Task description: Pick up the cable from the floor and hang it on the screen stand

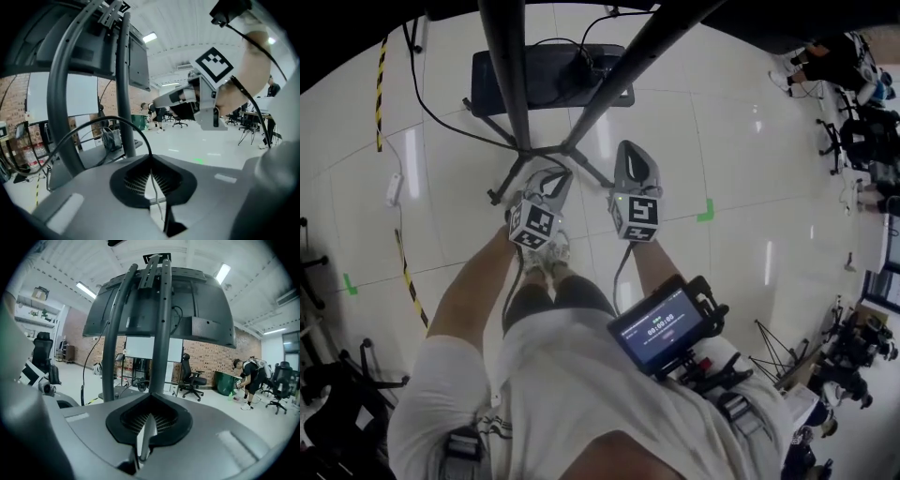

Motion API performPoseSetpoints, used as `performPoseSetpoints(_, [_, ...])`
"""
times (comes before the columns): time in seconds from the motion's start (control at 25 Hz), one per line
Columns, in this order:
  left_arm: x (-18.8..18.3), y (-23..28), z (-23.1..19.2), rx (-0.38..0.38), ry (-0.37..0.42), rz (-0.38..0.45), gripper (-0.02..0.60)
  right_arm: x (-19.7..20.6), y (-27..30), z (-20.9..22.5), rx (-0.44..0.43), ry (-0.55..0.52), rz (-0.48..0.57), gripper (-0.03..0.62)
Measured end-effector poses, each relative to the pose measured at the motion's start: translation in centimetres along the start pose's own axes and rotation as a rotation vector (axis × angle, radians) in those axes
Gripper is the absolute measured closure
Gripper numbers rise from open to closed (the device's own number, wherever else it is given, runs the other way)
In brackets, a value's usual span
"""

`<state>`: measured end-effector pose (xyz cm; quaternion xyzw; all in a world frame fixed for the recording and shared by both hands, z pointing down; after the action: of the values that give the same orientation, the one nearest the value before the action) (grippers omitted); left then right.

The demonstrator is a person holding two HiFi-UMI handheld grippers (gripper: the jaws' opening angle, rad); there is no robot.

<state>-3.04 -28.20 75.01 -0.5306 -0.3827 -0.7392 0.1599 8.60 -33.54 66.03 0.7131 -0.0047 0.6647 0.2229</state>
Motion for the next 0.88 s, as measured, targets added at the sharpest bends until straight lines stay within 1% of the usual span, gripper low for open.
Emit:
performPoseSetpoints(0.12, [-3.4, -1.9, -2.4, -0.041, 0.031, 0.019, 0.569, -2.6, -1.0, -0.7, -0.009, 0.010, 0.030, 0.582])
performPoseSetpoints(0.28, [-8.1, -5.2, -5.1, -0.105, 0.078, 0.054, 0.569, -6.2, -2.0, -2.3, -0.044, 0.013, 0.076, 0.582])
performPoseSetpoints(0.56, [-16.0, -11.0, -10.2, -0.211, 0.179, 0.129, 0.569, -12.6, -3.1, -4.8, -0.107, -0.011, 0.168, 0.582])
performPoseSetpoints(0.72, [-20.2, -13.8, -14.1, -0.278, 0.226, 0.194, 0.569, -15.8, -2.8, -6.3, -0.131, -0.032, 0.228, 0.582])
performPoseSetpoints(0.88, [-24.8, -16.4, -16.3, -0.334, 0.249, 0.263, 0.569, -18.4, -3.5, -6.7, -0.143, -0.044, 0.277, 0.582])
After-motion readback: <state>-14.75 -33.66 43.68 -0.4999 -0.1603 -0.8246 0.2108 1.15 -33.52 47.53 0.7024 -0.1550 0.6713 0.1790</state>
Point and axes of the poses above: the fingertips, and each gripper's own axes: y forward along the fingers, z to its right, x out of its underside, the point moved 3 cm from there along -y, backward along the fingers, and after that the axes turned 5 degrees about y, right-handed, at the moved point
